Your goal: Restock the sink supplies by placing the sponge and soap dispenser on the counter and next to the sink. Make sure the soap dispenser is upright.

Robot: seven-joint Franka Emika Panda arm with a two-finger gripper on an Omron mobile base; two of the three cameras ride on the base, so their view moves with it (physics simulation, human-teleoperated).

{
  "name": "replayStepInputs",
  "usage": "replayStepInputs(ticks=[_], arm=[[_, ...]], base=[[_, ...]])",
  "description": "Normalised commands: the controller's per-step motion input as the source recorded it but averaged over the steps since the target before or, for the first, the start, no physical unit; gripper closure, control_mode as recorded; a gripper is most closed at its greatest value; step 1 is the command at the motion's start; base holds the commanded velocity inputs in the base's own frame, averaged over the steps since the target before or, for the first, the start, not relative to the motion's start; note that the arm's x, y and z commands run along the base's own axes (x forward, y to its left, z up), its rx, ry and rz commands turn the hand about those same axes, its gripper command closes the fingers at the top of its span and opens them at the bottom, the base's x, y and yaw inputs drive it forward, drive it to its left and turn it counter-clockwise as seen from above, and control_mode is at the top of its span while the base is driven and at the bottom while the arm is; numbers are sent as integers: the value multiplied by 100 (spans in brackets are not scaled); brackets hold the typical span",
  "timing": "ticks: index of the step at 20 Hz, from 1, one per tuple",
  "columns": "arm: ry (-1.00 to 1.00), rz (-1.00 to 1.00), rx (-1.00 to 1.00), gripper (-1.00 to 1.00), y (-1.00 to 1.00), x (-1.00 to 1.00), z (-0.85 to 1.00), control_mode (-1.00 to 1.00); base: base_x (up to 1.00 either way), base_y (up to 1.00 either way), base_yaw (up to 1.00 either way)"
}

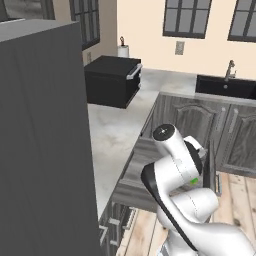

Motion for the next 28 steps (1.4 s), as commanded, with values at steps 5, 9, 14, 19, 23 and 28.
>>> replayStepInputs(ticks=[5, 9, 14, 19, 23, 28], arm=[[2, 0, 0, -100, 0, 6, -1, -100], [9, 0, 5, -100, -12, 64, -40, -100], [17, -8, 21, -100, -35, 87, -68, -100], [11, -6, 17, -100, -32, 72, -59, -100], [12, -2, 12, -100, -38, 62, -51, -100], [10, -1, 9, -100, -51, 42, -32, -100]], base=[[1, 0, -4], [0, 0, 0], [0, 0, 0], [0, 0, 0], [0, 0, 0], [0, 0, 0]])
